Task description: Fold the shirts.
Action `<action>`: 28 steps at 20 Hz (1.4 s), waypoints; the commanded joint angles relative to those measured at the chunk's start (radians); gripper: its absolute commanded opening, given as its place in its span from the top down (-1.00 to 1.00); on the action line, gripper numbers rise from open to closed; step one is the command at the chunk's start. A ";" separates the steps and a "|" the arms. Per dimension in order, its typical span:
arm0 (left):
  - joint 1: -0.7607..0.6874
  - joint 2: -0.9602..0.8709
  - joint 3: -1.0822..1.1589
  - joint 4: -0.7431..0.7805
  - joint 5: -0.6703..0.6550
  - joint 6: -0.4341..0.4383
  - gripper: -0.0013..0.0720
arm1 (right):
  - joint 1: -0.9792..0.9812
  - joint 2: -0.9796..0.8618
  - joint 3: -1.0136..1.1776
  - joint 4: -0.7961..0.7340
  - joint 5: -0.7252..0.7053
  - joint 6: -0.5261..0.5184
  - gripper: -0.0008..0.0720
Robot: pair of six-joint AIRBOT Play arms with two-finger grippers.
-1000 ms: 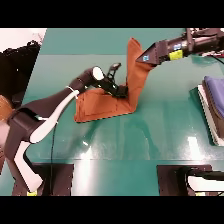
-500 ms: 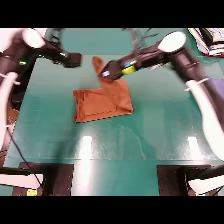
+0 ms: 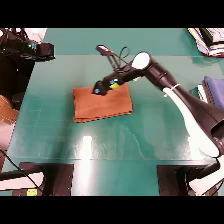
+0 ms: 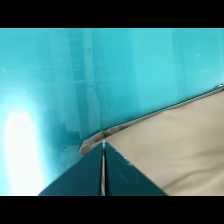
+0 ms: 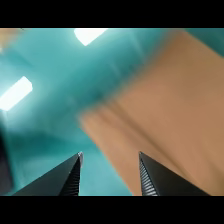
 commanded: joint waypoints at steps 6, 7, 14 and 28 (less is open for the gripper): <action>0.005 0.002 0.001 -0.038 -0.004 0.000 0.89 | -0.367 0.155 -0.369 -0.163 0.043 0.139 -0.20; 0.005 0.000 0.000 -0.050 0.006 0.000 0.89 | -0.401 0.159 -0.417 -0.139 0.019 0.139 -0.65; 0.005 0.000 -0.011 -0.124 0.066 0.000 0.89 | -0.401 0.019 -0.478 0.124 -0.031 0.091 -0.73; -0.065 0.000 -0.011 -0.172 0.066 0.026 0.90 | -0.274 -0.163 -0.125 0.195 0.009 0.058 0.93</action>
